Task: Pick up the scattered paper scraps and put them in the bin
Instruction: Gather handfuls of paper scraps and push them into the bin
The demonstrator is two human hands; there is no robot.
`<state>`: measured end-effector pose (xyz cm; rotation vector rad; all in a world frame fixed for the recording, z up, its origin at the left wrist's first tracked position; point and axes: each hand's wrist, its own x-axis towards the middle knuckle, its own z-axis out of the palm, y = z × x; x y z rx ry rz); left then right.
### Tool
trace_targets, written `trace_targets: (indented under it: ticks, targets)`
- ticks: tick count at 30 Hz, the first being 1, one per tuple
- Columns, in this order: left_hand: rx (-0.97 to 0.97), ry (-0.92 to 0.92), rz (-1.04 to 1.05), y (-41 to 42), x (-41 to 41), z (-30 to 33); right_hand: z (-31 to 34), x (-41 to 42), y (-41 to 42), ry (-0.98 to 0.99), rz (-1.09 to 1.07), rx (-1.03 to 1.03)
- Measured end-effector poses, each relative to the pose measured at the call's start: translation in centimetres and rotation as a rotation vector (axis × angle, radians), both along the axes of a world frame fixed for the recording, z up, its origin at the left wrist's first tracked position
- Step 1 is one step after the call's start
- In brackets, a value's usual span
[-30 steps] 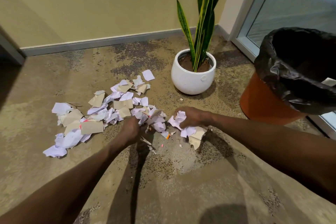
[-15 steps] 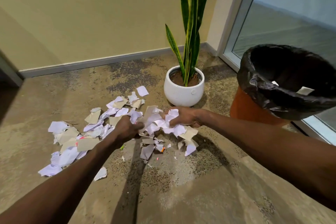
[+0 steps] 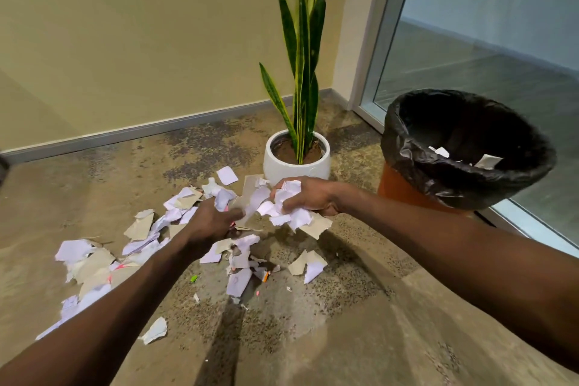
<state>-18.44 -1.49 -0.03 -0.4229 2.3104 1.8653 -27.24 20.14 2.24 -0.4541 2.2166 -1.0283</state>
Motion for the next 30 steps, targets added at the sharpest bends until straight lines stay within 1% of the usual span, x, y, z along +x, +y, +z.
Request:
trace_targets:
  ticks: [2, 5, 9, 14, 18, 21, 23, 25, 26, 28, 30]
  targets:
    - [0.005, 0.025, -0.016, 0.5, -0.5, 0.8, 0.6, -0.3, 0.6, -0.050, -0.048, -0.083]
    - [0.038, 0.068, -0.027, 1.4, -1.8, 2.2, 2.0, -0.9, 1.5, -0.059, -0.083, -0.185]
    - [0.086, 0.136, -0.035, 3.8, -3.8, 4.4, 4.5, -1.6, 3.2, -0.110, -0.205, -0.325]
    - [0.122, 0.198, -0.061, 8.2, -6.7, 8.0, 9.2, -2.1, 7.0, -0.042, -0.394, -0.423]
    - [0.133, 0.307, -0.155, 13.7, -8.7, 11.1, 12.7, -1.7, 11.1, 0.108, -0.520, -0.574]
    - [0.118, 0.325, -0.260, 18.9, -10.2, 13.7, 14.7, -1.3, 15.3, 0.097, -0.582, -0.654]
    - [0.119, 0.281, -0.328, 22.4, -11.4, 15.3, 15.5, -1.5, 18.3, 0.055, -0.692, -0.700]
    - [0.145, 0.163, -0.385, 25.4, -12.2, 16.7, 16.1, -1.7, 21.0, 0.004, -0.816, -0.722]
    - [0.162, 0.094, -0.413, 26.8, -12.3, 17.2, 16.1, -1.7, 22.2, -0.006, -0.896, -0.688]
    - [0.159, -0.016, -0.511, 29.0, -12.7, 17.7, 15.3, -2.0, 24.2, -0.013, -1.019, -0.523]
    - [0.146, -0.091, -0.618, 30.5, -12.8, 18.1, 14.2, -2.3, 25.7, -0.056, -1.063, -0.461]
